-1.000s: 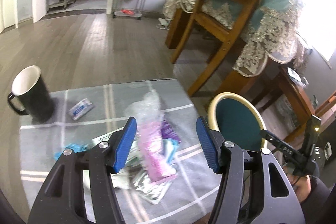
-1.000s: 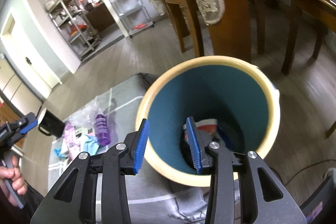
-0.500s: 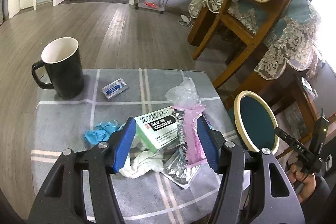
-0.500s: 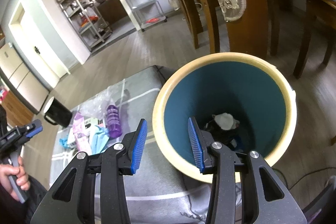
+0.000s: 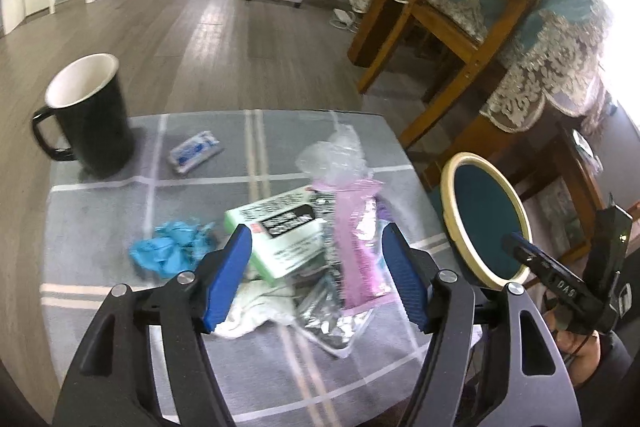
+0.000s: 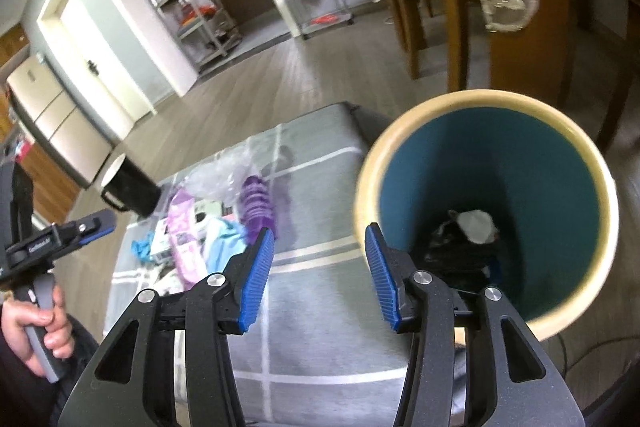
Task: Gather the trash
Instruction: 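Grasp the pink wrapper with the left gripper while the right gripper grasps a blue mask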
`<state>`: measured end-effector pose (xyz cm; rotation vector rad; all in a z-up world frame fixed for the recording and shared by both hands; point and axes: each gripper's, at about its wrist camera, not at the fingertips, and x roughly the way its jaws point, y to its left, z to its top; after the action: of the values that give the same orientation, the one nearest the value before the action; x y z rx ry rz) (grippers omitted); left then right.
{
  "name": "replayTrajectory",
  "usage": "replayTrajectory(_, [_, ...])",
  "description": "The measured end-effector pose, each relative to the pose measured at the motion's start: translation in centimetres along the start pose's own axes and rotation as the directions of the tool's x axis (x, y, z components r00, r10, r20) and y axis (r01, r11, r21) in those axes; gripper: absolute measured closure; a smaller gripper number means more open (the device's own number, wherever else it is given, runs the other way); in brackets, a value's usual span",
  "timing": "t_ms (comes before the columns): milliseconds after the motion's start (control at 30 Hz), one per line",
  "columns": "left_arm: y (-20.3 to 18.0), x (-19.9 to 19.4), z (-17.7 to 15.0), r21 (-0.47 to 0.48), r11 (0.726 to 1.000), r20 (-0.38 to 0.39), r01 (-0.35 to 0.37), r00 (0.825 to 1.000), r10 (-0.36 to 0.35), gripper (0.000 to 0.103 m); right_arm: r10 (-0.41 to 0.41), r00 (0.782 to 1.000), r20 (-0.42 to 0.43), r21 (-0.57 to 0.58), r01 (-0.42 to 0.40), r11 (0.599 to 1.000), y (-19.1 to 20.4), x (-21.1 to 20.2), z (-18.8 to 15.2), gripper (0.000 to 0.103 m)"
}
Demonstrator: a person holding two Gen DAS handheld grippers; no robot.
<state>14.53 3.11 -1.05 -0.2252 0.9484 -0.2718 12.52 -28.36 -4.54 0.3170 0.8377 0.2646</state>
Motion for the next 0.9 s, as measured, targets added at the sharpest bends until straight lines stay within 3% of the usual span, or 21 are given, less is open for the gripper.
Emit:
replayTrajectory(167, [-2.0,2.2,0.1,0.037,0.999,-0.033,0.005,0.999,-0.004,0.036,0.018,0.999,-0.03,-0.028,-0.019,0.999,1.2,1.0,-0.5,0.053])
replayTrajectory(367, [-3.0,5.3,0.4,0.053,0.998,-0.092,-0.043,0.995,0.048,0.038,0.045,0.997,-0.068,-0.058,-0.049,0.997,2.8,2.5,-0.8,0.053])
replayTrajectory(467, [-3.0,6.9,0.4,0.05,0.997,-0.135,-0.059,0.989,0.065,0.051,0.052,0.995,-0.083,-0.067,-0.058,0.996,3.3,3.0,-0.8,0.053])
replayTrajectory(500, [-2.9,7.4,0.3,0.05,0.997,-0.146,-0.057,0.987,0.063,0.057,0.056,0.995,-0.087,-0.067,-0.062,0.996,3.5,3.2,-0.8,0.053])
replayTrajectory(533, [-2.9,7.6,0.2,0.048,0.998,-0.151,-0.051,0.987,0.057,0.072,0.063,0.994,-0.094,-0.065,-0.069,0.995,3.6,3.4,-0.8,0.053])
replayTrajectory(600, [-2.6,7.7,0.0,0.039,0.998,-0.16,-0.046,0.986,0.052,0.078,0.076,0.992,-0.102,-0.064,-0.082,0.995,3.9,3.7,-0.8,0.053])
replayTrajectory(633, [-2.2,7.5,-0.1,0.027,0.999,-0.156,-0.036,0.987,0.04,0.087,0.084,0.99,-0.109,-0.063,-0.091,0.994,4.0,3.9,-0.8,0.053])
replayTrajectory(900, [0.6,3.3,-0.4,-0.067,0.996,-0.048,0.062,0.997,-0.066,0.092,0.171,0.973,-0.154,-0.026,-0.176,0.984,5.2,5.5,-1.0,0.053])
